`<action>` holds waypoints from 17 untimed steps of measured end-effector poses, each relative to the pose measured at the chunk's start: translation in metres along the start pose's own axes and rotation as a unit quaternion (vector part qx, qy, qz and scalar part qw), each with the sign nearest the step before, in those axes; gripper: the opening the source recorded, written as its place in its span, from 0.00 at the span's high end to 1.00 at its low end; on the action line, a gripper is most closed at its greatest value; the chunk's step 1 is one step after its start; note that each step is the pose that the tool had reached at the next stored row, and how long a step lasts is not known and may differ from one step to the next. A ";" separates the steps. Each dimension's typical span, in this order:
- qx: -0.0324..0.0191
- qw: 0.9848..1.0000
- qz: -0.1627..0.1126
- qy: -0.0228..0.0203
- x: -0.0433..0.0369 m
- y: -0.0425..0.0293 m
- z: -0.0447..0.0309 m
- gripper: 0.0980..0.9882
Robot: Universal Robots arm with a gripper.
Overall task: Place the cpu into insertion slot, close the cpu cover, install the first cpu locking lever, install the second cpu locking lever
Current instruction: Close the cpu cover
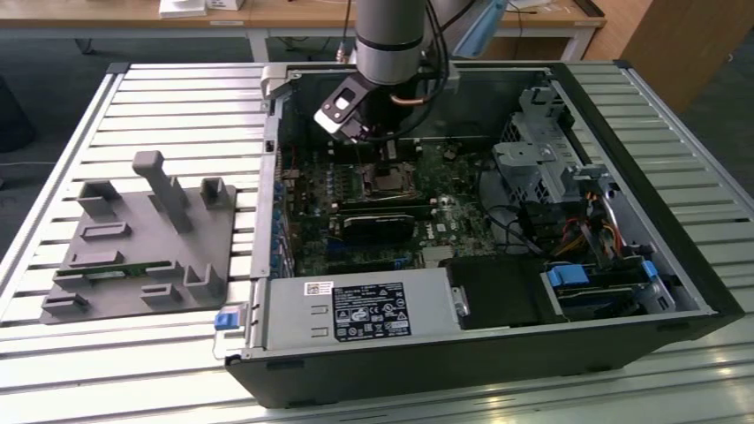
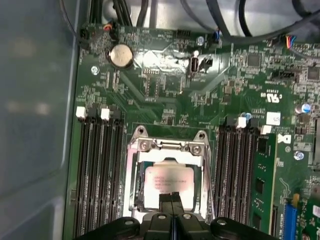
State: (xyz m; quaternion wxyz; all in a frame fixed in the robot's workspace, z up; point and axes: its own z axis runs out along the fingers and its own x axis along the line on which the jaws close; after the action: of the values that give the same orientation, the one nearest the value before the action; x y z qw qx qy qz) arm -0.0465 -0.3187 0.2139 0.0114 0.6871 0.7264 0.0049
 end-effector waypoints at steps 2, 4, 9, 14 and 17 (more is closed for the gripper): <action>0.000 1.000 0.000 0.000 0.0001 -0.0018 0.0017 0.98; 0.000 1.000 0.000 0.000 0.0002 -0.0032 0.0036 0.98; 0.000 1.000 0.000 0.000 0.0003 -0.0046 0.0088 0.98; 0.001 1.000 0.000 -0.001 0.0003 -0.0048 0.0118 0.98; 0.001 1.000 0.000 -0.001 0.0003 -0.0047 0.0105 0.98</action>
State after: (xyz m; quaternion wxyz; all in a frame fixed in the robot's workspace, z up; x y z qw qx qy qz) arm -0.0510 -0.3187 0.2033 0.0114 0.6871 0.7264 0.0039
